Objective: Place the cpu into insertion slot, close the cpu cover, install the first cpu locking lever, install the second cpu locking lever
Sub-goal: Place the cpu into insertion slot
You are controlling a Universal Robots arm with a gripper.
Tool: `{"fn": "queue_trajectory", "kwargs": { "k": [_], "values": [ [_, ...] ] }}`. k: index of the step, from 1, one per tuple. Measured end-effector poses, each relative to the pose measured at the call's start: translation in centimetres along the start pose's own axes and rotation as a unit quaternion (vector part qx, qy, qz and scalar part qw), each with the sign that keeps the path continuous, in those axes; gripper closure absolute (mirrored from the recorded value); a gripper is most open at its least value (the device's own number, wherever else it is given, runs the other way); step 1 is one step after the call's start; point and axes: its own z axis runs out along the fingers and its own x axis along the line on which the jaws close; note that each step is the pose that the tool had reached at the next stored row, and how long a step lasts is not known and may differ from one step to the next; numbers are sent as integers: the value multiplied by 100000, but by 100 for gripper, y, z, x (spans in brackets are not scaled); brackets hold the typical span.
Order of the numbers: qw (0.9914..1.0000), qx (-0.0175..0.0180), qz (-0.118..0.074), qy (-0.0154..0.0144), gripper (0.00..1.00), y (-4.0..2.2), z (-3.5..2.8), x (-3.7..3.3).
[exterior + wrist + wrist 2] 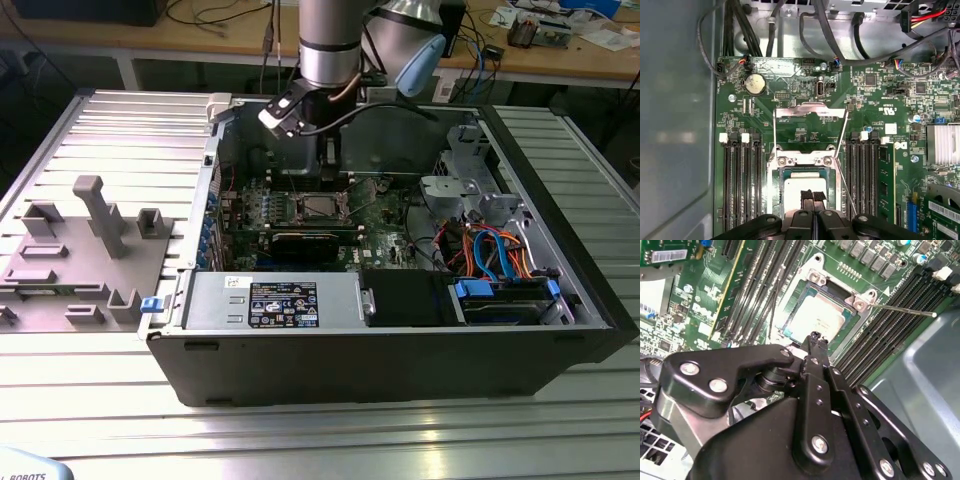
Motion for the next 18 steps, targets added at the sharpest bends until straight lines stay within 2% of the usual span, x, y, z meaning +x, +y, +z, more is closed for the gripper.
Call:
{"fn": "queue_trajectory", "kwargs": {
  "k": [1,2,3,4,6,7,10,18],
  "values": [
    [99996,900,-76,-5,89,13,0,-2],
    [99973,2329,-224,0,89,36,1,-7],
    [99956,2947,-273,12,89,53,2,-11],
    [99952,3062,-279,260,89,61,2,-13],
    [99945,3128,-279,1039,89,69,-17,-17],
    [99944,3143,-277,1122,89,71,-35,-18],
    [99943,3148,-275,1164,89,75,-97,-24],
    [99943,3150,-275,1161,89,80,-214,-35]
  ]
}}
